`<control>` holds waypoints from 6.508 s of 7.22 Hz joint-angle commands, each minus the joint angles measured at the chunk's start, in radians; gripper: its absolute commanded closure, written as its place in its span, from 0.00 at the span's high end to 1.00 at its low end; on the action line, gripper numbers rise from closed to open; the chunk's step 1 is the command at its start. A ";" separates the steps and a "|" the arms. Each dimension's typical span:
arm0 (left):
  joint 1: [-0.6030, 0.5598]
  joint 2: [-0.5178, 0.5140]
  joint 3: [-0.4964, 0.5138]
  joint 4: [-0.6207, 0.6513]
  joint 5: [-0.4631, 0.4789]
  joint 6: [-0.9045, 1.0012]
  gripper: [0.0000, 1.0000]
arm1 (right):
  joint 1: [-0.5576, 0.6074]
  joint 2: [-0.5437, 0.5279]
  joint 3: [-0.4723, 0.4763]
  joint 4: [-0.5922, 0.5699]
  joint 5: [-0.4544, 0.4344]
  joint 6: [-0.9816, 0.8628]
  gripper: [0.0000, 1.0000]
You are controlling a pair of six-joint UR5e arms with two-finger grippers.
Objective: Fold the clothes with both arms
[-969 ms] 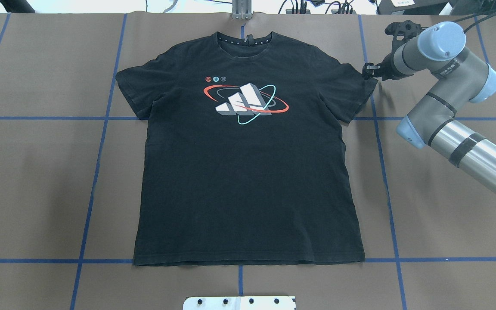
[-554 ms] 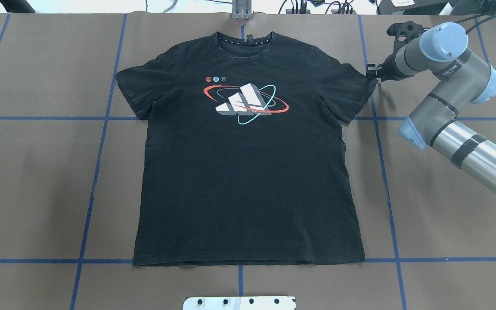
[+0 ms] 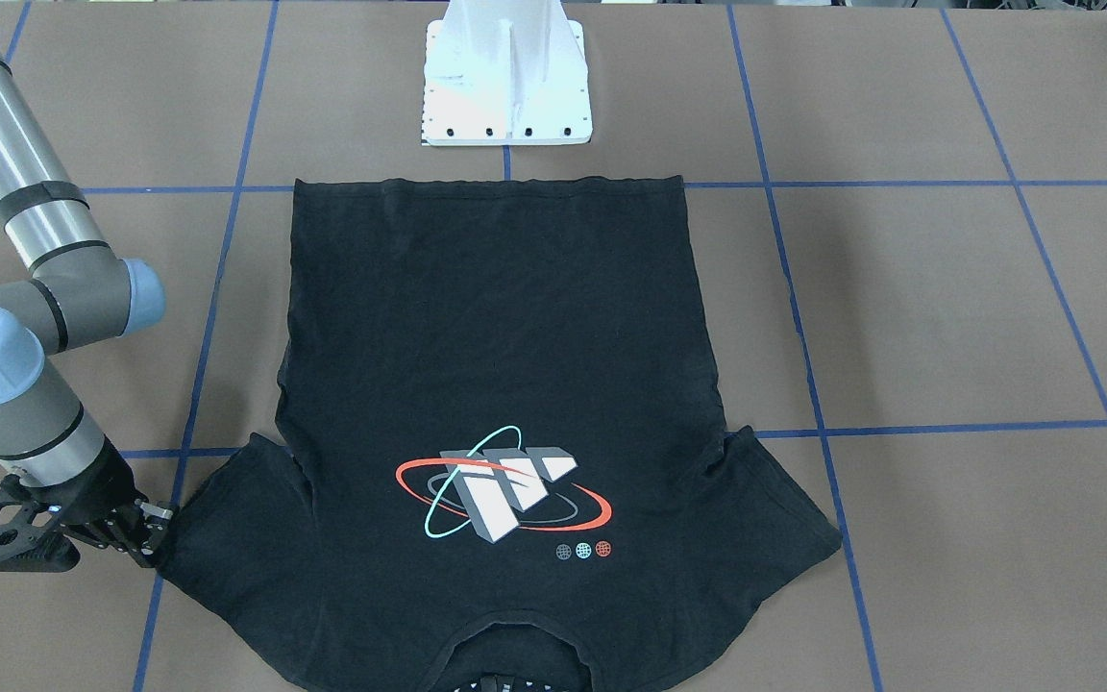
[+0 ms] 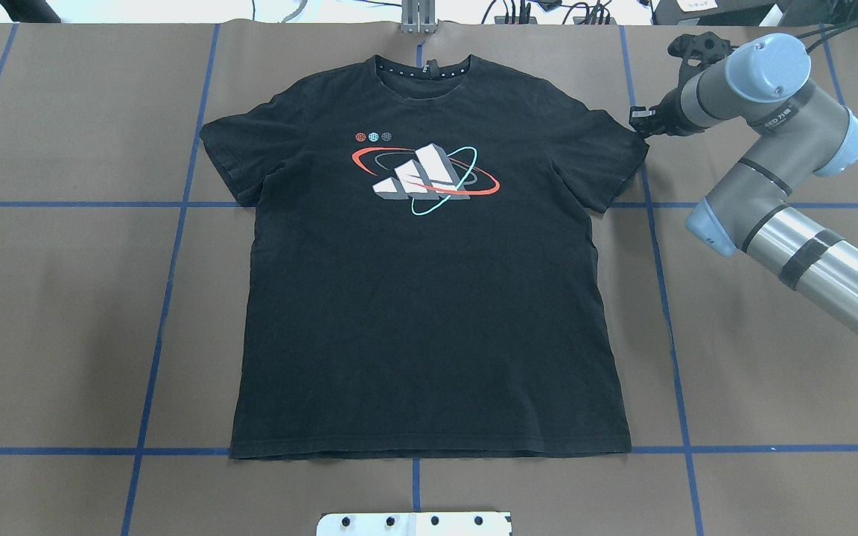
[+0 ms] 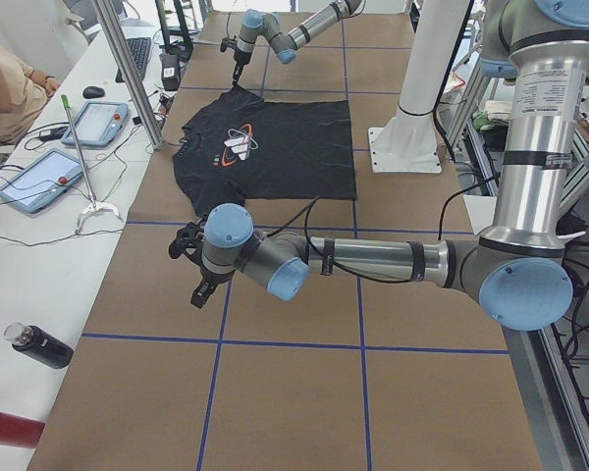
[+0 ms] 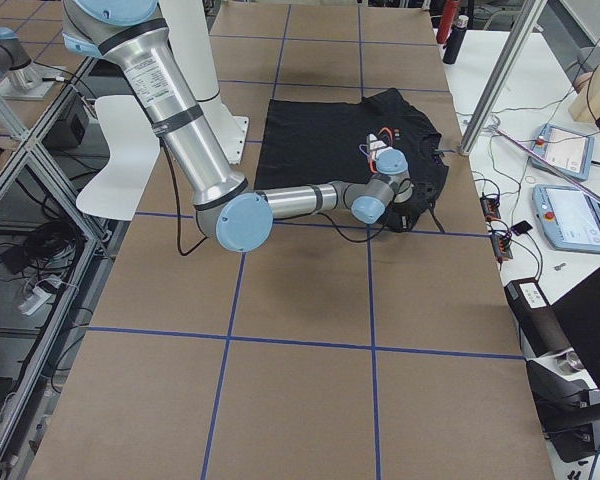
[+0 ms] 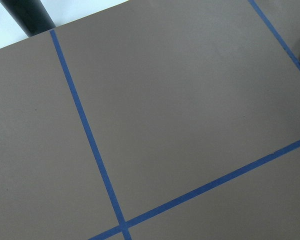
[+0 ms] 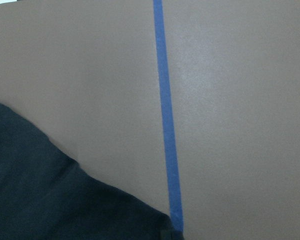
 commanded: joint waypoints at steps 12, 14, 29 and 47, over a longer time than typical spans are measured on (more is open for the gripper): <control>0.029 -0.012 -0.002 -0.066 -0.066 -0.017 1.00 | -0.144 0.297 -0.099 -0.027 -0.107 0.345 0.99; 0.153 -0.114 0.015 -0.128 -0.055 -0.211 0.98 | -0.143 0.239 0.026 -0.028 -0.097 0.358 1.00; 0.488 -0.604 0.679 -0.474 0.192 -0.614 0.55 | -0.155 -0.178 0.633 -0.231 0.012 0.417 1.00; 0.610 -0.777 0.506 -0.239 0.327 -1.032 0.00 | -0.167 -0.180 0.633 -0.231 -0.009 0.418 1.00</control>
